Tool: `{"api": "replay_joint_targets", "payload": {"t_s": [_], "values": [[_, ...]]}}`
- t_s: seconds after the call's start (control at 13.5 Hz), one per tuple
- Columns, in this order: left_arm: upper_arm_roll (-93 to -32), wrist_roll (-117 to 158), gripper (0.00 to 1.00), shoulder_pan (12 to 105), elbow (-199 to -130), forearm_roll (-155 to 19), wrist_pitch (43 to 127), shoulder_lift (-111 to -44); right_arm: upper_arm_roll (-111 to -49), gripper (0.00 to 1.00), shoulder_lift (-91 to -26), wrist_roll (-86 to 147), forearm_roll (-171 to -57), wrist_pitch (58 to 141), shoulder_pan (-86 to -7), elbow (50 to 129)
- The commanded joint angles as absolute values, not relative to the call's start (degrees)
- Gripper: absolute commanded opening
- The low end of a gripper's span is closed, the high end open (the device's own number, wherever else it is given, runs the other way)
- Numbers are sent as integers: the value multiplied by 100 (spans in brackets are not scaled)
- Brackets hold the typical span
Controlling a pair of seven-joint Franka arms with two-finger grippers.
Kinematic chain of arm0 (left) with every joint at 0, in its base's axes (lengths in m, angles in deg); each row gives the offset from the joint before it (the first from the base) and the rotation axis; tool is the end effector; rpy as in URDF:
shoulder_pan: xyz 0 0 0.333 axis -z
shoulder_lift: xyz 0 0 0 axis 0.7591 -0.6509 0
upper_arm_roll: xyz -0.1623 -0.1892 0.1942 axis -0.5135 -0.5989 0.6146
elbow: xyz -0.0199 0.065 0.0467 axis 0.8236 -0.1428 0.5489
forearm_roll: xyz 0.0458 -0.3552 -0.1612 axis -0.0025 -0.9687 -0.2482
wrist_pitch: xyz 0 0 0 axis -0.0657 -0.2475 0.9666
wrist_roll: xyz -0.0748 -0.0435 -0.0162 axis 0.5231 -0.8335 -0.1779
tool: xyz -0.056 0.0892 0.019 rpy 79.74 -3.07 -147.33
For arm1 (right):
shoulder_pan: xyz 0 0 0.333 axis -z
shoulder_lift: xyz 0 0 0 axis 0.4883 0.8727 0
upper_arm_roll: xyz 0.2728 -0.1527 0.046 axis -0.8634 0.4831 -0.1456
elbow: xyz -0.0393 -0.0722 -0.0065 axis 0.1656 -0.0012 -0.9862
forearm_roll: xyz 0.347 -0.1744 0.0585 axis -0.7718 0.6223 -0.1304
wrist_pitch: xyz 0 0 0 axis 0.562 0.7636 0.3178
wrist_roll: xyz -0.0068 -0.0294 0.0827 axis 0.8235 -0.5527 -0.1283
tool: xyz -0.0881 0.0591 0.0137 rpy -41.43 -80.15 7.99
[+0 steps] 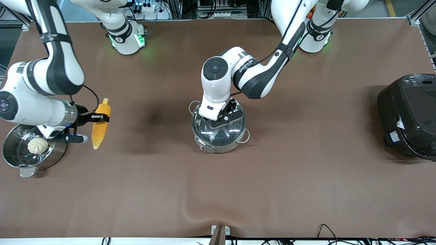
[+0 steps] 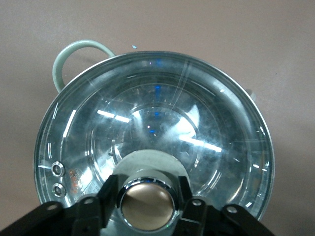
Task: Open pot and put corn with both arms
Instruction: 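Grasp the lid knob with the left gripper while the right gripper grasps the corn, then lift the lid off with the left gripper while the right gripper lifts the corn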
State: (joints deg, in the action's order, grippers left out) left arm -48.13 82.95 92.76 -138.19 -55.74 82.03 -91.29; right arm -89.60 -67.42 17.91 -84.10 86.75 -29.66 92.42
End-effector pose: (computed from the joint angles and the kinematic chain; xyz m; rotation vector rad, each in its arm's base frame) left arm 0.5124 -0.5332 0.3483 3.0780 0.5757 0.0308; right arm 0.5961 0.0557 0.3997 -3.0087 0.1321 0.3826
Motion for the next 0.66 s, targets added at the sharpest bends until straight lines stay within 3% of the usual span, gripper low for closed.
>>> {"api": "replay_joint_targets", "payload": {"t_s": [0.0,0.07,0.37,0.59], "values": [[-4788,8352,20,9281,-13694,-5464,8206,-9207,-8938,14,-6634,1357,-8486,8513,-3177,8884],[-4788,8343,0,9289,-13711,-5447,8197,-9207,-8938,14,-6634,1295,-8486,8496,-3204,8840],[-4788,8317,0,9254,-13738,-5429,8031,-9058,-8946,13,-6634,1259,-8486,8496,-3274,8813],[-4796,8002,0,8913,-13746,-5429,7609,-8515,-8947,12,-6643,1250,-8486,8373,-3274,8726]]}}
